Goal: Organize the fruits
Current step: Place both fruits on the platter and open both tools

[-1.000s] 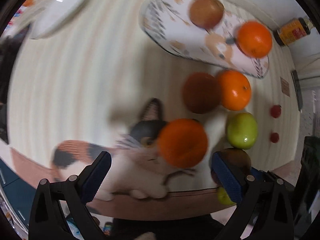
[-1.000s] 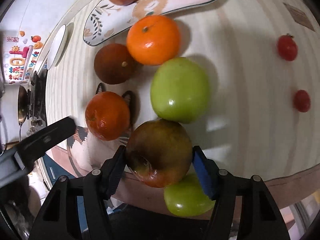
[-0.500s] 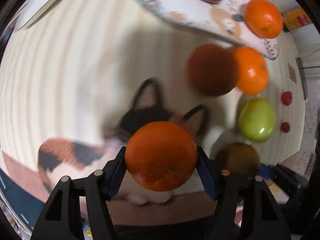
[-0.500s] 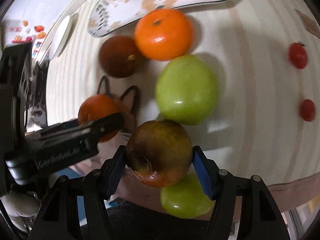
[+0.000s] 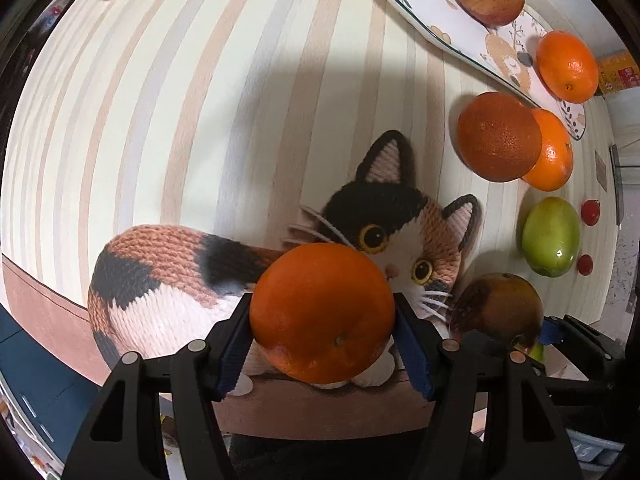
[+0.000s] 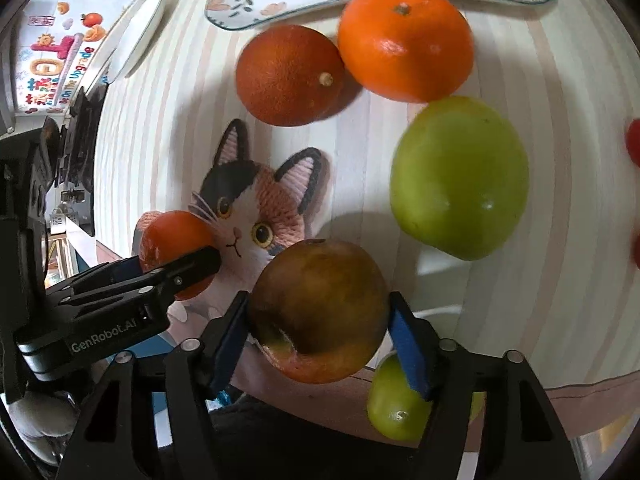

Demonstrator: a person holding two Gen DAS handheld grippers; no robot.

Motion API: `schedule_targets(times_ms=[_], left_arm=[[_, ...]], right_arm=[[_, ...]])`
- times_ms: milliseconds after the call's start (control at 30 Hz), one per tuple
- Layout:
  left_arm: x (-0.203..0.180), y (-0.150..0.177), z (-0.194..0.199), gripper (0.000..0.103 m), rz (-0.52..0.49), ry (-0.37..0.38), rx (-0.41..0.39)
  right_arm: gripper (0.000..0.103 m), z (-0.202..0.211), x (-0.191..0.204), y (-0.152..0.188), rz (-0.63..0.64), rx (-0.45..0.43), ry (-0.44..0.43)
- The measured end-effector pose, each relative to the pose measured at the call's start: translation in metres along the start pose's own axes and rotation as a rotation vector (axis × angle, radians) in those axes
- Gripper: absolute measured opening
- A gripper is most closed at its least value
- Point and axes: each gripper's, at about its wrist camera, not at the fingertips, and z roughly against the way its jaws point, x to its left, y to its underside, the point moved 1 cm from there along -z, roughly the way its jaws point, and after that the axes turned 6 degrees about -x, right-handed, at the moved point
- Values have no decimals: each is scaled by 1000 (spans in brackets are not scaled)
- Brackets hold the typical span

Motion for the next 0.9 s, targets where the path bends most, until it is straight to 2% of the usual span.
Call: schedule_targets(times_ms=[167,300,367,467,600,700,900], left_arm=[[-5,-12,30,63,-9,39,-35],[-19,-32,74,63,-38,88,-108],[-30,-50,97,63,-63,102,-149],[-42,-86,114,63,-98,96,-189],[-54,-137,109,63,-132,24,-201],[-54,-175,89,63,-136,2,-152],[-65,-219,42,63,-134,-18,-43]], right_arm=[[68,26,1,-1,6,-50,-18],[68,76,5,-15,7,-156,-61],[68,103,4,-33,12,-219,-62],[68,116,5,-67,11,-268,-32],[68,102,3,-122,17,-268,71],[68,82,4,-150,14,-225,118],[68,50,5,-180,-12,-139,168]])
